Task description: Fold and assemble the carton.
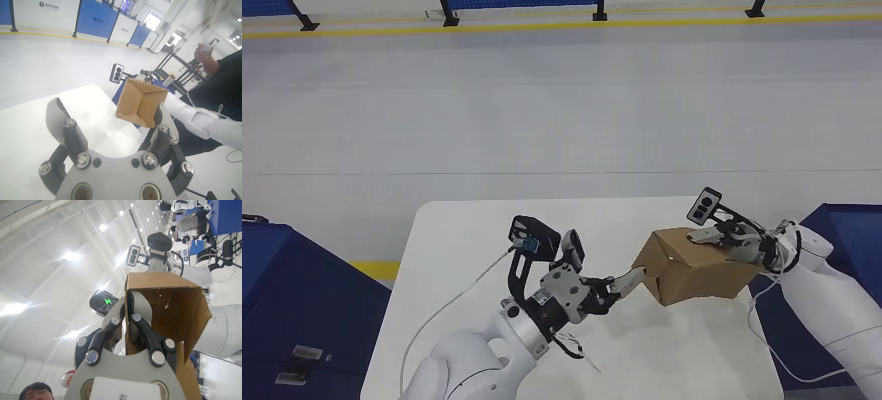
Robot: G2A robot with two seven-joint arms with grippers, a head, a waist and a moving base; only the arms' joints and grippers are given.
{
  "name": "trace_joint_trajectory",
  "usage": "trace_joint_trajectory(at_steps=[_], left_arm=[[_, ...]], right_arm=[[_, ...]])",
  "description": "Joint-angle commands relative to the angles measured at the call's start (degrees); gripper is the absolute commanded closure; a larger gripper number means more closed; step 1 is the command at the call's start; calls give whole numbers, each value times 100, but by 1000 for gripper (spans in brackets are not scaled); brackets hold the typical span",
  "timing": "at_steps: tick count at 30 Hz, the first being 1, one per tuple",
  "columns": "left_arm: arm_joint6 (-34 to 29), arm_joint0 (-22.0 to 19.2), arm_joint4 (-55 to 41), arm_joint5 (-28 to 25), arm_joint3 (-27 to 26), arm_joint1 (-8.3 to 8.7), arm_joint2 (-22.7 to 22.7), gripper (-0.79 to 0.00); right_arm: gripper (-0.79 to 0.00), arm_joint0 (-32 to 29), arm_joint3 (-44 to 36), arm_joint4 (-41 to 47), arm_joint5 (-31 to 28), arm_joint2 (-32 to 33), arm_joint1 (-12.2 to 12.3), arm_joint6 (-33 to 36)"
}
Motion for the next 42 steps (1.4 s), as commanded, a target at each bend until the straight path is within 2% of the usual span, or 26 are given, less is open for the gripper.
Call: trace_joint_trajectory(at_steps=[1, 10, 13, 16, 18, 20, 22, 23, 34, 36, 38, 42], left_arm=[[-46, 0, 7, 5, 0, 0, 0, -785], [-46, 0, 7, 5, 0, 0, 0, -785], [-114, 79, -444, 219, 0, 4, -267, -785], [-297, 28, -1251, 354, 0, 15, -825, -785], [-448, 65, -1592, 333, 0, 42, -1216, -785], [-649, 145, -2005, 248, 0, 70, -1556, -785], [-702, 190, -2160, 224, 0, 78, -1658, -785], [-702, 190, -2160, 224, 0, 78, -1658, -785], [-702, 190, -2160, 224, 0, 78, -1658, -785], [-702, 190, -2160, 224, 0, 78, -1658, -785], [-702, 190, -2160, 224, 0, 78, -1658, -785], [-702, 190, -2160, 224, 0, 78, -1658, -785]], right_arm=[[0, -2, -1, 3, 12, -5, 0, 12], [0, 3, -21, -39, 1, 3, 1, -54], [0, 19, -428, -435, 191, 136, 24, -981], [0, 50, -1116, -1047, 1177, 271, 100, -2237], [0, 25, -1559, -1299, 2239, 346, 157, -3119], [0, -24, -1795, -989, 3304, 466, 178, -4012], [0, -17, -1994, -408, 4218, 538, 161, -4785], [0, -16, -2033, -240, 4366, 548, 153, -5085], [0, -33, -2023, -241, 4354, 544, 151, -5119], [0, -74, -2165, -263, 4366, 487, 127, -5808], [0, -98, -2350, -13, 4366, 348, 84, -6888], [0, -60, -2583, 1396, 4366, -163, -67, -10059]])
